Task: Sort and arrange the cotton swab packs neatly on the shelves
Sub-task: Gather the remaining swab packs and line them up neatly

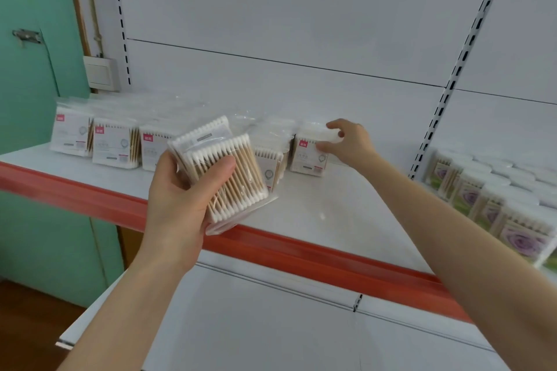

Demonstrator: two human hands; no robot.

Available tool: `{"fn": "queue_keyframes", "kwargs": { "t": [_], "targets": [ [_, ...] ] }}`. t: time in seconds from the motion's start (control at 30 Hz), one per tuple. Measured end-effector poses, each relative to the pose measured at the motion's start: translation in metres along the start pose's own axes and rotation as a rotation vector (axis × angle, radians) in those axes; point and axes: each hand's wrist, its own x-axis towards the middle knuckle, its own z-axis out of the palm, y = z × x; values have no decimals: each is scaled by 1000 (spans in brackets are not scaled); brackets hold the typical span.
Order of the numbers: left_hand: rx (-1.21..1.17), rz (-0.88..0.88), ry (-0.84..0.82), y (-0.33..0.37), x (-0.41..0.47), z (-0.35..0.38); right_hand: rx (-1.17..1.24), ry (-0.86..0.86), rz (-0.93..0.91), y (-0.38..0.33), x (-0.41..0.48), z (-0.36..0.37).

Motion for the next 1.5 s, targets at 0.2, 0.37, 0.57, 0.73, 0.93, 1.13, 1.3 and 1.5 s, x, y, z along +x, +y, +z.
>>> {"fn": "queue_keyframes", "kwargs": {
  "t": [0.2,0.37,0.57,0.73,0.93,1.13,1.3,1.5],
  "targets": [
    [-59,3,-26,2,-1,15,417,52,-76,-38,-64,-39],
    [-105,15,-79,-1,-4,36,485,-270,-190,-67,-126,-47],
    [-101,-39,-138,1,-9,45,497,-266,-191,-60,-133,-45],
    [-65,-67,-107,-2,-6,40,278,9,-360,-54,-131,-40],
    [-162,-83,-70,-3,-7,45,3,-1,-511,-67,-148,-25],
    [-14,-7,-98,-5,-6,38,221,-140,-463,-62,-134,-40],
    [122,93,-179,-2,-6,32,466,-581,-216,-59,-122,-71],
    [124,41,-180,-11,-5,39,708,-517,-72,-46,-116,-66]
  ]
}}
